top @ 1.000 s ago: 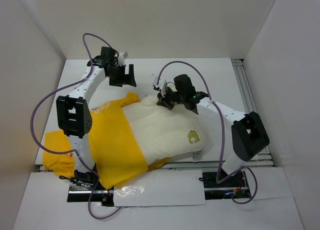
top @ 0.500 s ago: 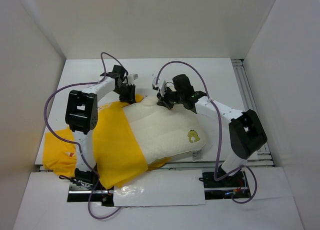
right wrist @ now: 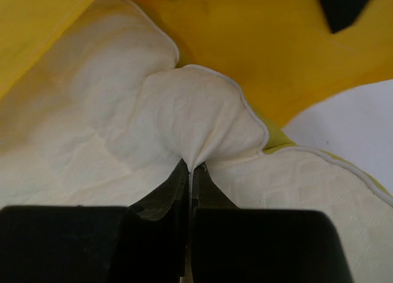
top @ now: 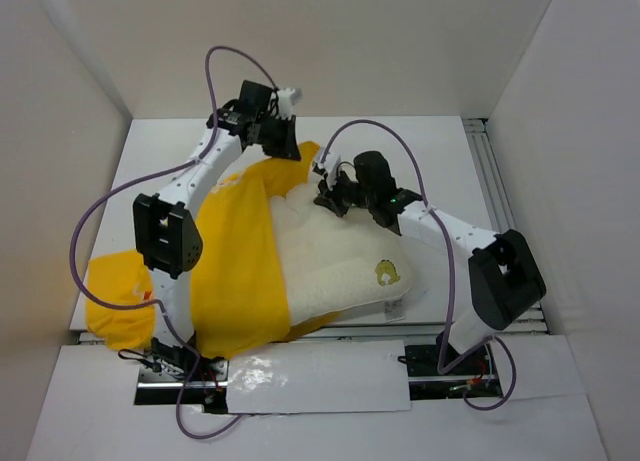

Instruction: Put the pillow into the pillowcase

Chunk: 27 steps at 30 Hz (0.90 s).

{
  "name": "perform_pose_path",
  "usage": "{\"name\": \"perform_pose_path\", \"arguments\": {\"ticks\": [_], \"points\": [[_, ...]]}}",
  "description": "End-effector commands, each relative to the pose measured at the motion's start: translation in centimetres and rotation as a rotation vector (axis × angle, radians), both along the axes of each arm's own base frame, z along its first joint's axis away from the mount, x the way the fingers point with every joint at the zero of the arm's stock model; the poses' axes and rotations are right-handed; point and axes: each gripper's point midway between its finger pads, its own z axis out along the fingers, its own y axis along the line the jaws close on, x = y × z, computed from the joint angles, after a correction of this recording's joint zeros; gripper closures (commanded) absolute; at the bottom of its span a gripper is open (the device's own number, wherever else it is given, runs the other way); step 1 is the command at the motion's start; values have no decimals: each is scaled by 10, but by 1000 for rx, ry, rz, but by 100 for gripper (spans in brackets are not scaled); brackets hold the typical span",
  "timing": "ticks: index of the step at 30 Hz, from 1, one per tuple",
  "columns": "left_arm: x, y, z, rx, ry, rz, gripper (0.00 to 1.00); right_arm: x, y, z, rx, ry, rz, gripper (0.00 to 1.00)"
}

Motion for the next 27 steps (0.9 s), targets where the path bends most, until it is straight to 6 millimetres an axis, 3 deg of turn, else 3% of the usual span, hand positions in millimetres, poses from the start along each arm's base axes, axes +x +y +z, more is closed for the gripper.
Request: {"name": "perform_pose_path", "arguments": {"ticks": [1,2,3,5,7,8,10,13,15,16,18,19,20,21,22,23,24,25,26,27], "points": [[-15,-68,109,-179,-195,-141,100,-22,44,104,320,-186,108,100],[-14,-76,114,-195,-198,-143,100,-20,44,109,349,-195,96,100],[-17,-91,109,-205,-187,-179,100,-22,50,126,400,-241,111,100],[-18,-100,118,-236,-196,-184,100,-26,53,130,467,-228,94,100],[-26,-116,113,-255,-186,-232,100,-27,57,148,530,-298,105,100],[-25,-119,100,-259,-155,-233,100,-27,59,142,542,-297,95,100],[-23,-125,92,-260,-133,-221,100,-28,58,159,602,-365,106,100],[2,-118,65,-209,-101,-111,100,-30,59,158,601,-365,120,100],[13,-116,41,-199,-55,-86,100,-27,61,151,579,-345,89,100],[17,-115,36,-202,-44,-87,100,-21,62,136,550,-309,64,100],[16,-118,24,-203,-21,-111,83,-2,57,121,520,-284,-39,100],[14,-119,21,-204,-10,-117,61,9,58,105,485,-250,-82,100],[12,-120,16,-208,-4,-136,49,25,49,97,473,-223,-175,100],[12,-120,22,-211,-27,-143,17,39,43,96,463,-213,-230,96],[9,-119,39,-223,-54,-146,0,49,43,79,431,-175,-274,89],[6,-117,44,-221,-67,-153,0,62,31,62,386,-125,-347,68],[9,-111,50,-197,-100,-130,0,73,23,61,394,-93,-385,52],[10,-100,74,-200,-150,-103,0,77,18,51,379,-62,-404,37],[8,-95,81,-186,-162,-80,0,79,14,47,378,-46,-418,14],[14,-80,89,-167,-185,-32,0,77,10,44,374,-28,-421,5]]}}
